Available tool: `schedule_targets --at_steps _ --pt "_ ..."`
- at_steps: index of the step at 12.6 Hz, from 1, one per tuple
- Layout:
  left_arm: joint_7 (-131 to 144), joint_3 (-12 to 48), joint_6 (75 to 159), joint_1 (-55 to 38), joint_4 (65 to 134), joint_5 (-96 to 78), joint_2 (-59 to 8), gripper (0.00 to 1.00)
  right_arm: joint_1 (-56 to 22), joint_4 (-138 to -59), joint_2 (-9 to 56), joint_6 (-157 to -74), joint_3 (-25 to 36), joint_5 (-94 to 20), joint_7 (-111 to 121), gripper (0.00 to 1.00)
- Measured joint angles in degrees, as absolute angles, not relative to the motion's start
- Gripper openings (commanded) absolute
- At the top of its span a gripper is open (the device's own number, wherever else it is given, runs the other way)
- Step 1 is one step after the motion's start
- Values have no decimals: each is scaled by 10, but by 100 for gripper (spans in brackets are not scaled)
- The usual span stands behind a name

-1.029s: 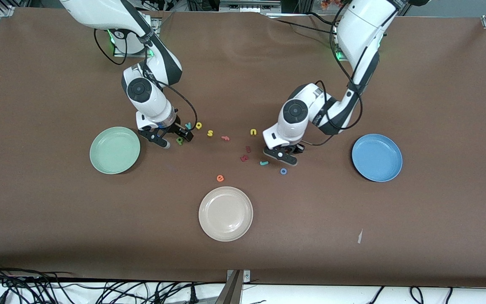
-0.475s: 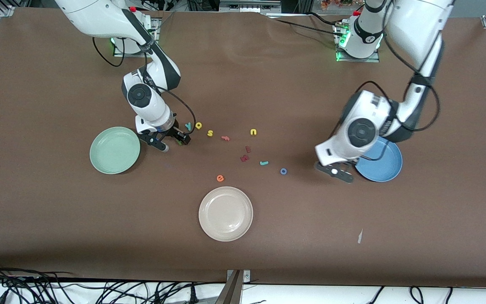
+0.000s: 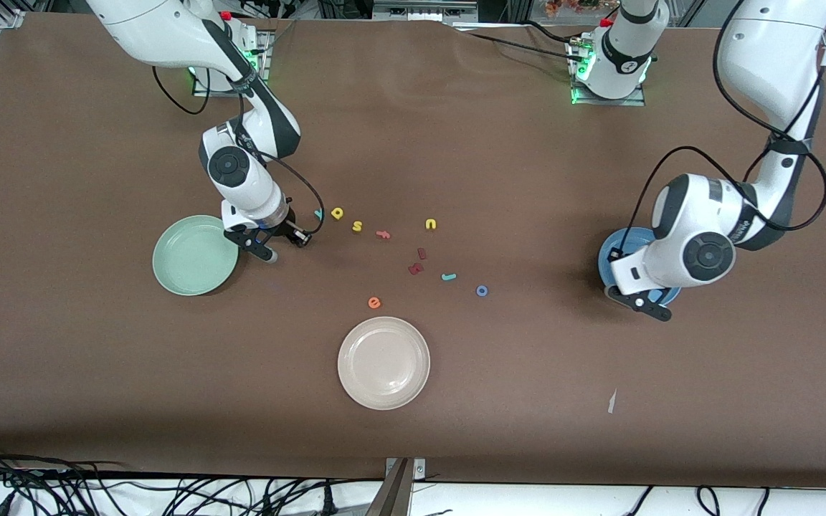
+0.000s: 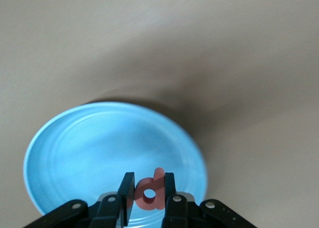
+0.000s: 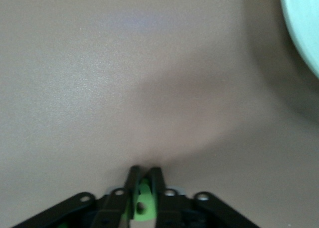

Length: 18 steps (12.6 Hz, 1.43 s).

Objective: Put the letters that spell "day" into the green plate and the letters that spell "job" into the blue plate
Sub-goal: 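Place the pink d on the blue plate while the right gripper carries green d, then release green d on the green plate while the left gripper reaches blue o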

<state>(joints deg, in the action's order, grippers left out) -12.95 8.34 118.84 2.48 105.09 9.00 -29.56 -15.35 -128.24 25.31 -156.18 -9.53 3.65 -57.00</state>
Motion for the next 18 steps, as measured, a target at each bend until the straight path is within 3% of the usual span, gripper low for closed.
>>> schedule_targets --at_steps 1,6,9,12,15,16,17,18 --pt "-131 83 1189 33 1050 90 -301 100 -154 -1282 254 -1562 -95 37 -570 7" --pt "-130 93 1190 28 998 90 -314 100 -154 -1281 251 -1560 -92 38 -569 4" --pt "-80 103 1192 -1 983 47 -320 100 -153 -1265 220 -1498 -66 43 -532 4" --pt "30 107 1197 -84 934 13 -359 100 -153 -1233 180 -1383 -14 45 -423 4" --pt "160 107 1250 -154 899 9 -410 100 -149 -1229 174 -1359 72 45 -262 8" --pt "182 107 1267 -163 892 9 -422 100 -144 -1231 180 -1359 86 45 -231 36" --pt "201 106 1279 -168 884 9 -432 100 -140 -1232 187 -1359 94 45 -214 49" --pt "221 105 1284 -174 874 9 -442 100 -138 -1232 195 -1359 97 45 -204 89"
